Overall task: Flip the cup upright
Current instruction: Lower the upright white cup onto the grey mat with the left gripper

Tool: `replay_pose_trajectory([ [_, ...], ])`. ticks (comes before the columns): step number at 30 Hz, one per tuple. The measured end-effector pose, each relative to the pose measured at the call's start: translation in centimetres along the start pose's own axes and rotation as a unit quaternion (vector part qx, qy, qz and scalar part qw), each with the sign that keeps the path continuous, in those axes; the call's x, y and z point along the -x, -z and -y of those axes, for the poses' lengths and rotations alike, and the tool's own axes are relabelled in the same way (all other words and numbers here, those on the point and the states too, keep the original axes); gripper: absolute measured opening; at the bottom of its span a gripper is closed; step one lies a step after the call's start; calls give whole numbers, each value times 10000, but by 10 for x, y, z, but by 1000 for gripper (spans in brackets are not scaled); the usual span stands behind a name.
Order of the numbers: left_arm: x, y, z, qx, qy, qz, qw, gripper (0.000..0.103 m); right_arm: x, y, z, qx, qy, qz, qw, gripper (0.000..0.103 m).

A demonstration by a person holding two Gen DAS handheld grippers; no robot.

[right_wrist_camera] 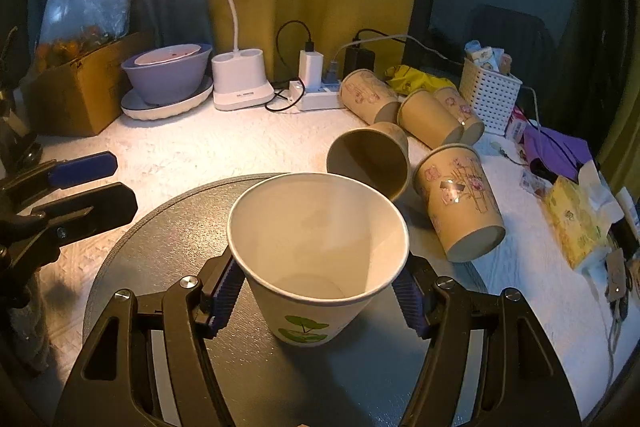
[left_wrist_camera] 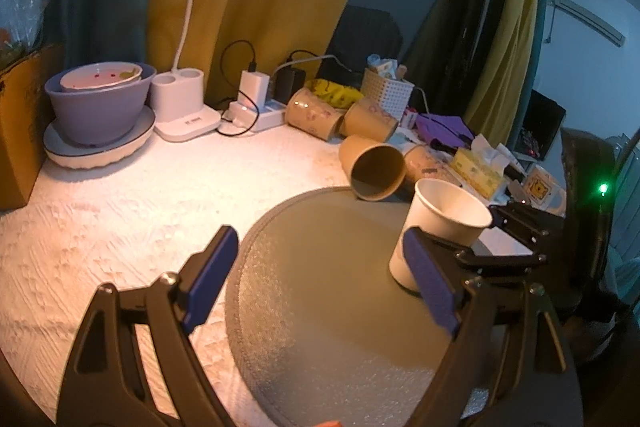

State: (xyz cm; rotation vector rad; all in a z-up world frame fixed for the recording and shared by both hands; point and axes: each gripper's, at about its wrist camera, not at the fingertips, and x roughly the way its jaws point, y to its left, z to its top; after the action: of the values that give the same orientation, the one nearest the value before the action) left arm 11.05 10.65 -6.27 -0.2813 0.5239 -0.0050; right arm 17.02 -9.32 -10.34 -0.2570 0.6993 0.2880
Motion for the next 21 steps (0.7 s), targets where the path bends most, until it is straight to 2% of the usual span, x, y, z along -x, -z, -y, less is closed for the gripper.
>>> replay_pose_trajectory([
  [16, 0, 1, 5, -144, 26, -2, 9999, 85, 8, 5, 0, -130, -73, -22, 9999, 70],
  [21, -1, 3, 11, -310, -10, -31, 9995, 85, 17, 8, 1, -232, -109, 6, 9997, 78],
])
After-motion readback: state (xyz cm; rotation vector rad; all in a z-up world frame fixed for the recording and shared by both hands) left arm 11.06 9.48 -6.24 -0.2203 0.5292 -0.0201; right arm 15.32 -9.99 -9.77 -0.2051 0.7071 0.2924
